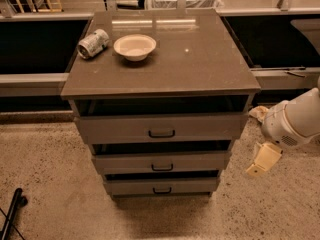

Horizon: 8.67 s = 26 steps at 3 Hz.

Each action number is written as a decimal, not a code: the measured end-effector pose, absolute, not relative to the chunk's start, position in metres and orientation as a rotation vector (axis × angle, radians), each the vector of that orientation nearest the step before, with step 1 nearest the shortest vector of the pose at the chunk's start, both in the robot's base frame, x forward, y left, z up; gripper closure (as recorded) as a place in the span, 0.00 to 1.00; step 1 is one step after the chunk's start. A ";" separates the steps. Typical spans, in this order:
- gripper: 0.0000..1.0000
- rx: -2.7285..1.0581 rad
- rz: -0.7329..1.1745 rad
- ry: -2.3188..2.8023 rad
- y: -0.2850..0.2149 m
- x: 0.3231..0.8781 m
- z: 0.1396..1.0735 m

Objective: Open bottom drawer

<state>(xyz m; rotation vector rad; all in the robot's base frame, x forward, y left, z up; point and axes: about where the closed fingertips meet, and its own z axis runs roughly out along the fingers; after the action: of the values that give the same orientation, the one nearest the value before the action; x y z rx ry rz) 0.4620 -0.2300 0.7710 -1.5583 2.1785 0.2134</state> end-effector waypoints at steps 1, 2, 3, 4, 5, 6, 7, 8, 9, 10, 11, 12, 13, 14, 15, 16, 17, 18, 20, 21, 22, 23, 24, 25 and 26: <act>0.00 -1.603 0.221 2.190 -0.226 0.462 0.762; 0.00 -1.556 0.345 2.124 -0.219 0.466 0.716; 0.00 -1.422 0.463 2.007 -0.229 0.471 0.652; 0.00 -1.428 0.564 1.904 -0.234 0.467 0.588; 0.00 -1.436 0.617 1.873 -0.229 0.462 0.557; 0.00 -1.458 0.623 1.871 -0.227 0.465 0.564; 0.00 -1.461 0.626 1.769 -0.221 0.491 0.540; 0.00 -1.458 0.640 1.632 -0.219 0.508 0.481; 0.00 -1.470 0.714 1.565 -0.216 0.503 0.404; 0.00 -1.471 0.832 1.539 -0.221 0.497 0.354; 0.00 -1.467 0.843 1.529 -0.226 0.499 0.353; 0.00 -1.431 0.837 1.535 -0.222 0.504 0.341; 0.00 -1.545 0.665 1.521 -0.202 0.522 0.288; 0.00 -1.655 0.518 1.506 -0.195 0.534 0.258; 0.00 -1.655 0.489 1.516 -0.197 0.538 0.255; 0.00 -1.669 0.486 1.520 -0.195 0.541 0.248; 0.00 -1.769 0.441 1.554 -0.192 0.545 0.231; 0.00 -1.841 0.271 1.625 -0.207 0.574 0.204; 0.04 -1.854 0.115 1.669 -0.237 0.617 0.176; 0.26 -1.849 0.120 1.693 -0.244 0.624 0.172; 0.49 -1.877 0.158 1.699 -0.242 0.619 0.168; 0.55 -1.880 0.228 1.691 -0.239 0.605 0.168; 0.50 -1.877 0.261 1.692 -0.240 0.598 0.172; 0.47 -1.877 0.261 1.692 -0.240 0.599 0.174; 0.29 -1.877 0.261 1.693 -0.240 0.599 0.175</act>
Offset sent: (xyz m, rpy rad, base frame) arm 0.0259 -0.0075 -0.1745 0.3979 -0.0901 0.1578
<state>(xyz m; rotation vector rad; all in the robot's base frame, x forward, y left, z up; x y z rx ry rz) 0.5988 -0.2398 0.1746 -1.8771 1.6927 0.2611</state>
